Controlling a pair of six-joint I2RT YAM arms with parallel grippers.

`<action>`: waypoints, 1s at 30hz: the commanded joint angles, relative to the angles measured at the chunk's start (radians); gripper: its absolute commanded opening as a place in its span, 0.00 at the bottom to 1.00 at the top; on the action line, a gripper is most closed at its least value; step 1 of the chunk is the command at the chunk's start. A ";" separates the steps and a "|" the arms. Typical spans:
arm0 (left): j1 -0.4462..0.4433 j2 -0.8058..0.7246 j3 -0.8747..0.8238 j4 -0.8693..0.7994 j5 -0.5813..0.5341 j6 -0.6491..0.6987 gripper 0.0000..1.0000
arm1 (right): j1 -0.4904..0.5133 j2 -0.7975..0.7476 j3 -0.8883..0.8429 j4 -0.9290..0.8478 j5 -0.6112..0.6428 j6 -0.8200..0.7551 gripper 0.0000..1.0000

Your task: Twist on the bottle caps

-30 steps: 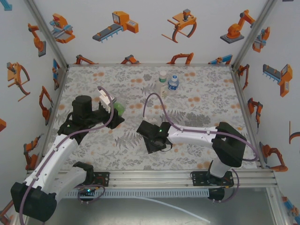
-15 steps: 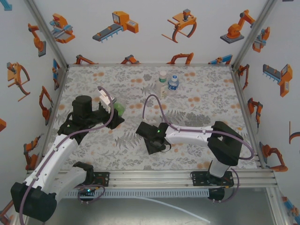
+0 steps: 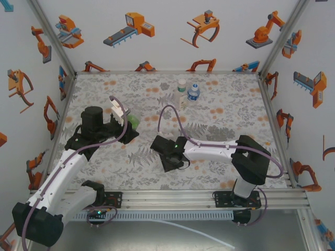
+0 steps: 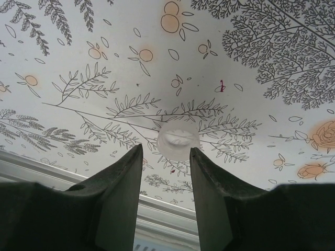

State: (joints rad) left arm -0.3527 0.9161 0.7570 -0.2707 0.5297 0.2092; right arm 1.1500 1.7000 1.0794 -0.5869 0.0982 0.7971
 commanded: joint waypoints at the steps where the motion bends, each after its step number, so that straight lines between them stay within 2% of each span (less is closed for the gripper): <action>1: 0.003 0.002 0.031 -0.009 0.003 0.021 0.02 | 0.007 0.024 0.028 -0.004 0.008 0.019 0.42; 30: 0.002 0.004 0.033 -0.010 0.000 0.022 0.02 | 0.009 0.035 0.039 -0.043 0.037 0.032 0.45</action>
State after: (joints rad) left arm -0.3527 0.9199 0.7570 -0.2707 0.5224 0.2153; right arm 1.1507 1.7142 1.0916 -0.5980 0.1101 0.8108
